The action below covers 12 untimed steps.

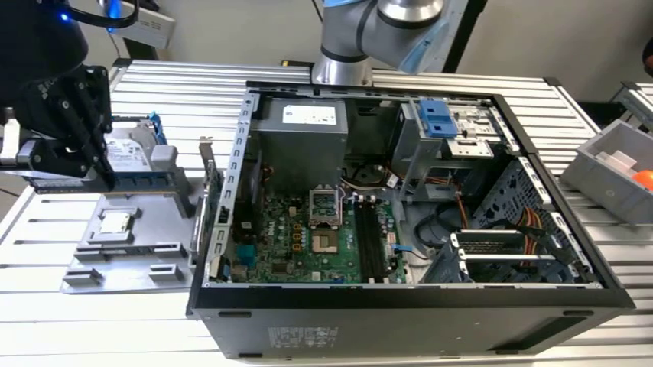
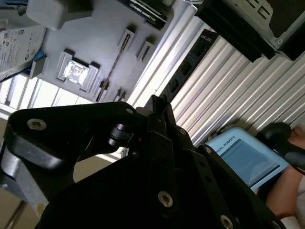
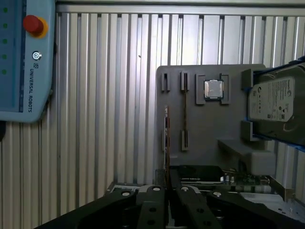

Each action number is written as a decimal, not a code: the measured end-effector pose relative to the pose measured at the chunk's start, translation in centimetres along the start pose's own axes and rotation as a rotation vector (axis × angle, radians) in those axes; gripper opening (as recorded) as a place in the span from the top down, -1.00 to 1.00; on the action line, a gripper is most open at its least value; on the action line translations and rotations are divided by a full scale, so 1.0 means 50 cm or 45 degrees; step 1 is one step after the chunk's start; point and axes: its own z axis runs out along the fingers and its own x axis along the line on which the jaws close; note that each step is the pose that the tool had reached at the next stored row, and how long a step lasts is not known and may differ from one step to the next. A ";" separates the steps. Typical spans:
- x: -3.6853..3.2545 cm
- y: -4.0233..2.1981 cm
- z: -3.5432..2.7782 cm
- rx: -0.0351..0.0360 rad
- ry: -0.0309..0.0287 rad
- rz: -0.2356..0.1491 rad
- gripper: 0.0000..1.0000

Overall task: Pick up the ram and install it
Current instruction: 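Pick up the ram and move it above insertion slot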

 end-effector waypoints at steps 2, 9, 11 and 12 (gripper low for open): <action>0.000 -0.006 0.000 0.0000 0.0000 0.000 1.00; 0.001 -0.025 0.000 -0.0001 0.0001 0.000 1.00; 0.001 -0.031 0.000 0.0000 0.0001 0.000 1.00; 0.001 -0.033 0.000 0.0000 0.0000 0.000 1.00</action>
